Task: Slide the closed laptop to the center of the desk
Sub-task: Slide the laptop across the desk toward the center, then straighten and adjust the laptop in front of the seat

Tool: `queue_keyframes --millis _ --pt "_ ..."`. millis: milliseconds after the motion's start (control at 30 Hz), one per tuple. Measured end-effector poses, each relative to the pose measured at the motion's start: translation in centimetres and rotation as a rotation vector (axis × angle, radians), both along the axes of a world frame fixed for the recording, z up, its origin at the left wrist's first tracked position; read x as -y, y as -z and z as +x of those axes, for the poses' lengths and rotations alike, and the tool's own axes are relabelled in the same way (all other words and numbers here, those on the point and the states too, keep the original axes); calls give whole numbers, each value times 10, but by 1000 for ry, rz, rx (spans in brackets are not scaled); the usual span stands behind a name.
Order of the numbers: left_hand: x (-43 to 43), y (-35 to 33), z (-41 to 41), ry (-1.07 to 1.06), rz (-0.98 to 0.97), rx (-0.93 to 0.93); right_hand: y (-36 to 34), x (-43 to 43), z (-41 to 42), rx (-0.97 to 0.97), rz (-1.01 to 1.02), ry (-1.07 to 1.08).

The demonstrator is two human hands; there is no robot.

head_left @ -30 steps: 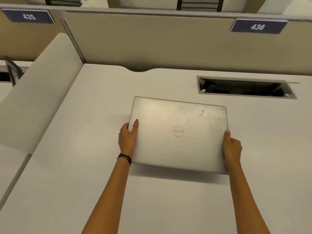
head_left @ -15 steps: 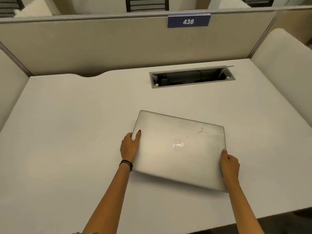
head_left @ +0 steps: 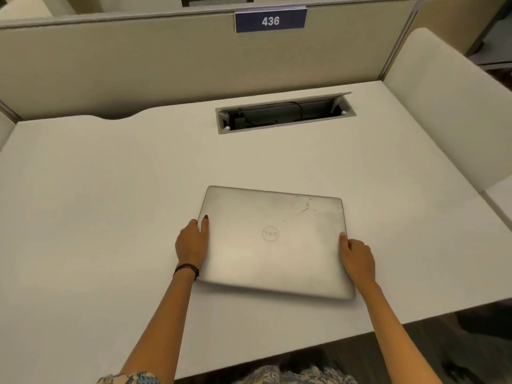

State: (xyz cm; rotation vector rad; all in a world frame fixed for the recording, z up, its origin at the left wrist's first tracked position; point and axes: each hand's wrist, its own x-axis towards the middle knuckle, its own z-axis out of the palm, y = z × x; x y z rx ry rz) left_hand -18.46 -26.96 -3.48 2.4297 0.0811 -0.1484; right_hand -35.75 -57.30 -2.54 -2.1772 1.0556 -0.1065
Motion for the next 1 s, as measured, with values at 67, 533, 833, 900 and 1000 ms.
queue_keyframes --millis 67,533,833,900,1000 --pt "1 0 2 24 50 19 2 5 -1 -39 -18 -47" --pt "-1 -14 25 319 533 -74 -5 19 10 -268 -103 -269" --pt "-2 -23 31 362 515 -164 -6 18 10 -323 -318 -327" --pt "-2 -27 33 378 515 -192 -3 21 11 -331 -304 -333" --pt "-1 -32 35 398 520 -225 0 22 11 -322 -299 -326"
